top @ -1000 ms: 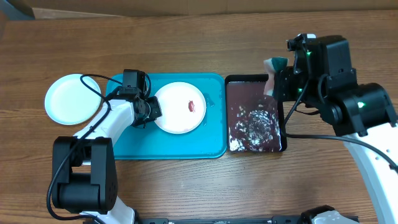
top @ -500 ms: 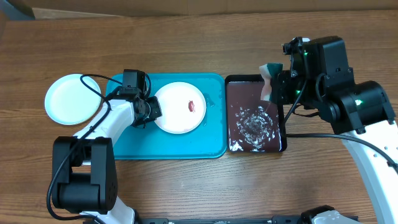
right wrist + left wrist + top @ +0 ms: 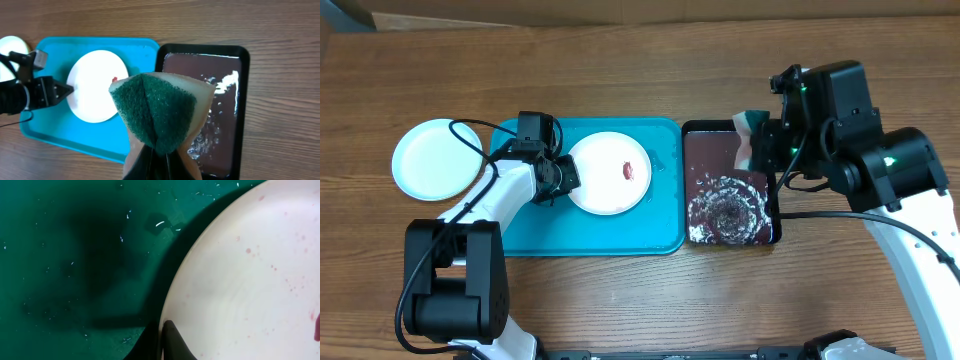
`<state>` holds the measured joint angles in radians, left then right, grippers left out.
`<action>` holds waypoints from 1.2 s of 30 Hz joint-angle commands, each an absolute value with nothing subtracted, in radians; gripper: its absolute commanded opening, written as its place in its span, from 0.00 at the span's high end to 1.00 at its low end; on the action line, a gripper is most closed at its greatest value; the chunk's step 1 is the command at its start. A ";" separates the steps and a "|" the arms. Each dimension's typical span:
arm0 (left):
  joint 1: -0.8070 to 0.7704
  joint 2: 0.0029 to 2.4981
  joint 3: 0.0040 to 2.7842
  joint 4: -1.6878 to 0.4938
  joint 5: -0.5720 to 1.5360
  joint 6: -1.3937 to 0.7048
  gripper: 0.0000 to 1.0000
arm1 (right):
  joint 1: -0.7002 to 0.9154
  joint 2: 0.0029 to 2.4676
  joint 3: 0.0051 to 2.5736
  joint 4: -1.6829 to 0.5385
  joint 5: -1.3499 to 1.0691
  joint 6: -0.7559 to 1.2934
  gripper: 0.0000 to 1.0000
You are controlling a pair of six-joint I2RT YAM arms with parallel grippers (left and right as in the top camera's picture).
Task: Clean dirty plates on tray and stack at the side
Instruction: 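Rub the held sponge in the water of the black tray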
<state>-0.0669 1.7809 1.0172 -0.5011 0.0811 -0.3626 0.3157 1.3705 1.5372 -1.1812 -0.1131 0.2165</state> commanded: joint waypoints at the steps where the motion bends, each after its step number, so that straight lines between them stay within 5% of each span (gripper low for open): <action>1: -0.073 1.799 1.029 -0.501 0.074 -0.350 0.94 | 0.319 1.385 1.557 -1.173 -0.068 0.269 0.96; 36: -0.073 1.799 1.029 -0.498 0.075 -0.351 0.96 | 0.319 1.816 1.417 -1.003 -0.065 0.289 0.96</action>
